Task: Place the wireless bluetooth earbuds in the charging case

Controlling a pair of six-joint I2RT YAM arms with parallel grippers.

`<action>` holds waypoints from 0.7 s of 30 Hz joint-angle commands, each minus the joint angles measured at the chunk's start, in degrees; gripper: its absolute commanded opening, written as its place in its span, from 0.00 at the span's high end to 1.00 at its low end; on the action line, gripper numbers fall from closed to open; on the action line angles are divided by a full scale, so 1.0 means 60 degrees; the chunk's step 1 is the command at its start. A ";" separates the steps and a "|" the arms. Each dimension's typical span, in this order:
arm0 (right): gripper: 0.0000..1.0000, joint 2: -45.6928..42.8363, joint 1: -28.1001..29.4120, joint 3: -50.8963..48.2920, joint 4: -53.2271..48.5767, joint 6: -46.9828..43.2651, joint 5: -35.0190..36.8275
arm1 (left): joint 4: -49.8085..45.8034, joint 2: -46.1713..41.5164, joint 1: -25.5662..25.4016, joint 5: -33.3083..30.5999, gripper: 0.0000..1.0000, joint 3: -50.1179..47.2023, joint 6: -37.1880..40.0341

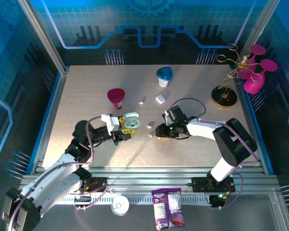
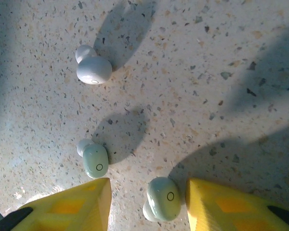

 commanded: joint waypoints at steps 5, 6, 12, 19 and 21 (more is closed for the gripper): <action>0.56 0.0014 -0.0103 -0.0104 0.0383 -0.0046 -0.0699 | 0.0061 -0.0068 -0.0070 0.0010 0.75 0.0257 0.0166; 0.57 -0.0028 -0.0103 -0.0154 0.0451 -0.0011 -0.0748 | 0.0061 -0.0068 -0.0070 0.0015 0.75 0.0251 0.0166; 0.58 0.0022 -0.0108 -0.0278 0.0705 0.0070 -0.0960 | 0.0134 -0.0008 -0.0076 0.0041 0.75 0.0259 0.0151; 0.59 0.0260 -0.0096 -0.0210 0.0762 0.0072 -0.1041 | 0.0052 -0.0123 -0.0082 0.0016 0.75 0.0220 0.0137; 0.60 0.0346 -0.0100 -0.0120 0.0625 0.0031 -0.0955 | 0.0050 -0.0125 -0.0083 0.0005 0.75 0.0206 0.0140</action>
